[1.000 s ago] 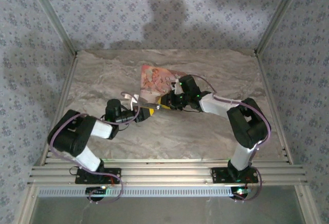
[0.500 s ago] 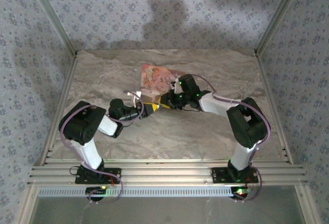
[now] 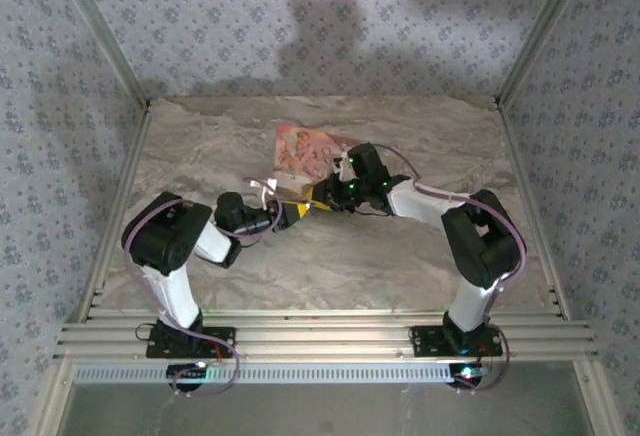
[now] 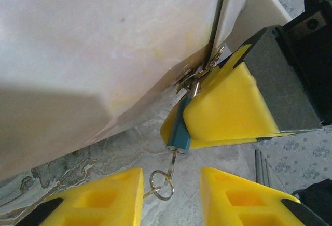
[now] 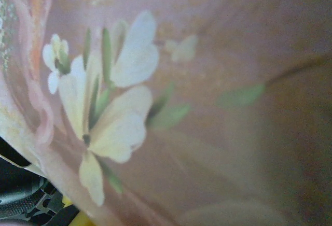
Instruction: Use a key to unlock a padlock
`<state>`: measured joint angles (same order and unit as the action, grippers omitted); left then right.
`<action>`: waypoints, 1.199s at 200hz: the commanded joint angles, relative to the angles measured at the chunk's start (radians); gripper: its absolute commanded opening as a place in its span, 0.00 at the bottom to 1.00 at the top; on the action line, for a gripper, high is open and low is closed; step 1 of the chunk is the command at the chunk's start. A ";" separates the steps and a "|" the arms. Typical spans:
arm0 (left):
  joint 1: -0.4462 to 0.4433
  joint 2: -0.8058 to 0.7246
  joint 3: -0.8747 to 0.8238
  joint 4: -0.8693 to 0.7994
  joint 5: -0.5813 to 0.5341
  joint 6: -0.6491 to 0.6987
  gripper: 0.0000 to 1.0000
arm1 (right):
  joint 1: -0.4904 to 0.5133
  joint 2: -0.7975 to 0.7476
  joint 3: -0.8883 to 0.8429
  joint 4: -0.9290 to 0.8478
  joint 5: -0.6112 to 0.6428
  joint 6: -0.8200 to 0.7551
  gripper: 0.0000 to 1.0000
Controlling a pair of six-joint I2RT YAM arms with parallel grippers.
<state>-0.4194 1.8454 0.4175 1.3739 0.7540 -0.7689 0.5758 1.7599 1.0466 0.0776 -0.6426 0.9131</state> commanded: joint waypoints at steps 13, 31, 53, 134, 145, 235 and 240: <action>-0.012 0.015 0.028 0.034 0.011 0.006 0.32 | 0.003 0.013 0.026 -0.068 -0.062 0.063 0.00; -0.018 0.019 0.047 0.035 0.023 -0.002 0.31 | 0.006 0.016 0.028 -0.073 -0.062 0.063 0.00; -0.029 0.032 0.064 0.034 0.025 -0.005 0.30 | 0.006 0.022 0.028 -0.062 -0.061 0.072 0.00; -0.039 0.043 0.056 0.034 -0.010 0.014 0.14 | 0.007 -0.002 0.008 -0.050 -0.029 0.099 0.00; -0.039 0.041 0.055 0.034 -0.012 0.014 0.06 | 0.008 -0.002 0.010 -0.050 -0.031 0.099 0.00; -0.042 0.059 -0.014 0.034 -0.084 0.037 0.00 | 0.031 0.001 -0.012 -0.070 0.029 0.102 0.21; -0.041 0.065 -0.019 0.034 -0.089 0.038 0.00 | 0.035 0.001 -0.016 -0.069 0.036 0.105 0.25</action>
<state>-0.4549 1.8816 0.4343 1.3891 0.7082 -0.7532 0.5922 1.7615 1.0512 0.0479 -0.5915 0.9768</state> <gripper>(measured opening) 0.038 0.183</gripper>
